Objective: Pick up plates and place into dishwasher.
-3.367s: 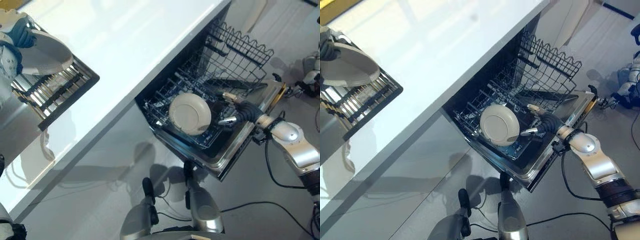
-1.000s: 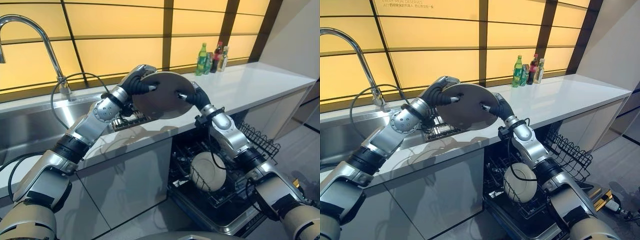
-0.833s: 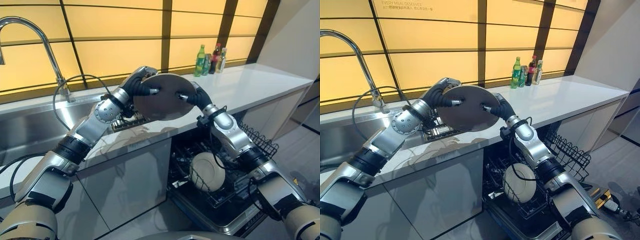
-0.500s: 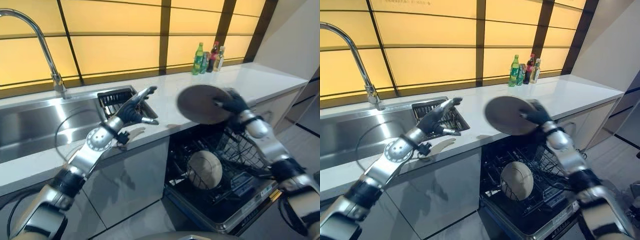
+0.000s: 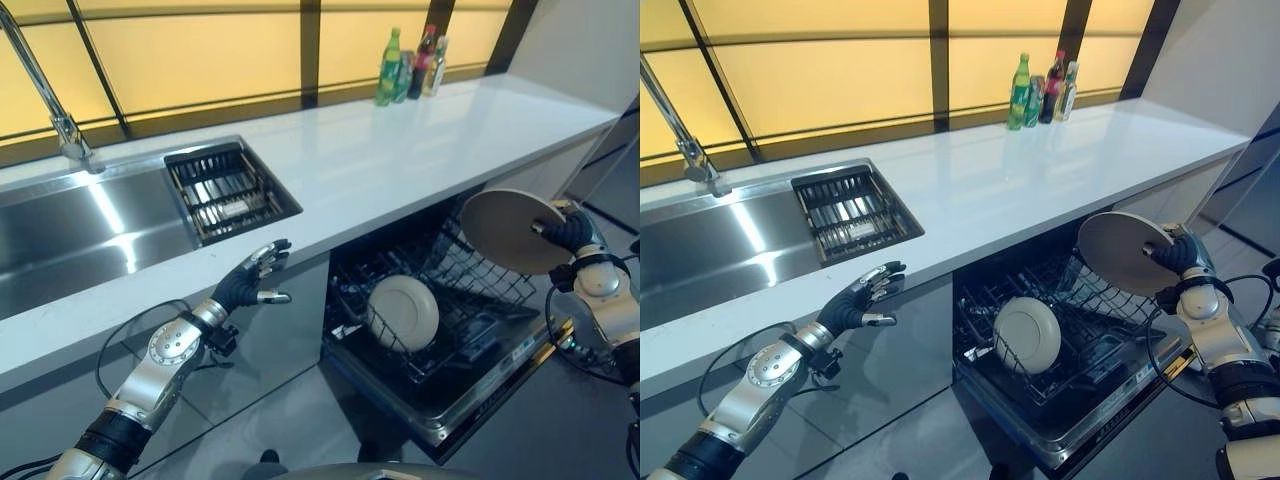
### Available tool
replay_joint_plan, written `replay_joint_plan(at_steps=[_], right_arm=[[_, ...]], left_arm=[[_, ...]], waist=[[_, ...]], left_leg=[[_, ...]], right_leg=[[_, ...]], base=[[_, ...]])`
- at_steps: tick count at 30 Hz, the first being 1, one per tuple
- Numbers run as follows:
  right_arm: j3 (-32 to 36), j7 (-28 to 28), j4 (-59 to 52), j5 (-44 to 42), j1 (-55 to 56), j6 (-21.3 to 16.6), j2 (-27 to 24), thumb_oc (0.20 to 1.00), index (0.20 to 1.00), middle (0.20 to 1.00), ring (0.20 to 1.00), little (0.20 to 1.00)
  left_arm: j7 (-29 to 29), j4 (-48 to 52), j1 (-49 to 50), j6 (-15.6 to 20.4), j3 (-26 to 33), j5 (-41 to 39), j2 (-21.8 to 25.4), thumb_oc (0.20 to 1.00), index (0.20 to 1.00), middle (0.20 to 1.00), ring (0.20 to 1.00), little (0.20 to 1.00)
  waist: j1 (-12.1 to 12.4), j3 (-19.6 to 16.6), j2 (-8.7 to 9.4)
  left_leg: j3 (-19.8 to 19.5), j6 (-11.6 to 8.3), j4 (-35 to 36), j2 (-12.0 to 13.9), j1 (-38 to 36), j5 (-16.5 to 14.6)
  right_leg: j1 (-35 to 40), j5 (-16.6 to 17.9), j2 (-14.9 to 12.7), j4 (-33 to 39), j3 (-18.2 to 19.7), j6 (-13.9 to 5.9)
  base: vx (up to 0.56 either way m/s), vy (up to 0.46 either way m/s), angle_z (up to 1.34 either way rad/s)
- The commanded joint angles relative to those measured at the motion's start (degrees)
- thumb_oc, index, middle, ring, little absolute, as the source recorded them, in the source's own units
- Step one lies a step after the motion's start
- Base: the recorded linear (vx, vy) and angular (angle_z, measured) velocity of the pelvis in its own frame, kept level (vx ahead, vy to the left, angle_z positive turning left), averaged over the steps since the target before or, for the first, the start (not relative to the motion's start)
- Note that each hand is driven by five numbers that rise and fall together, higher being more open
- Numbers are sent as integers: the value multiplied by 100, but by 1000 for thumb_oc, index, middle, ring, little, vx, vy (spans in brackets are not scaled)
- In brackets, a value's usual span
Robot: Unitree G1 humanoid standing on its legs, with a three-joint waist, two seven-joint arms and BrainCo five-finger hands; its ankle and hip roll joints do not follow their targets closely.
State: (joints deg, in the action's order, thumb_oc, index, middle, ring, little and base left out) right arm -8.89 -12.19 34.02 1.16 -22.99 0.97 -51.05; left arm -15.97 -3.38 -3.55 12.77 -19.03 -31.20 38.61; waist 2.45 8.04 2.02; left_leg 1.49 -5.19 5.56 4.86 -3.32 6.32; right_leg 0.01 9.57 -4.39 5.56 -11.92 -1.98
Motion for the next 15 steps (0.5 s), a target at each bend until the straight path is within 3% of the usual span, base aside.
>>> replay_joint_plan(at_steps=[1,7,15], right_arm=[[-417,-424,296,159,-1425,141,-597,200,200,200,200,200],[-1187,-321,1161,-16,-2539,290,-409,200,200,200,200,200],[-1795,-62,2131,-129,-3602,496,-45,200,200,200,200,200]], left_arm=[[-407,515,-566,436,-196,-516,17,1000,1000,1000,1000,1000],[-584,800,-1113,361,-623,-1249,160,1000,1000,1000,1000,1000],[-500,848,-1623,342,-862,-1490,288,1000,1000,1000,1000,1000]], waist=[[167,614,-292],[197,993,-544],[256,1325,-812]], left_leg=[[251,192,-150,-164,40,-833],[215,166,-136,-190,343,-715],[133,147,-104,-257,712,-569]], right_leg=[[346,-794,-249,-75,63,-504],[49,-710,-288,-80,52,-472],[-368,-616,-327,-129,-11,-406]], base=[[-104,-37,4],[-83,-34,1],[-74,-20,2]])
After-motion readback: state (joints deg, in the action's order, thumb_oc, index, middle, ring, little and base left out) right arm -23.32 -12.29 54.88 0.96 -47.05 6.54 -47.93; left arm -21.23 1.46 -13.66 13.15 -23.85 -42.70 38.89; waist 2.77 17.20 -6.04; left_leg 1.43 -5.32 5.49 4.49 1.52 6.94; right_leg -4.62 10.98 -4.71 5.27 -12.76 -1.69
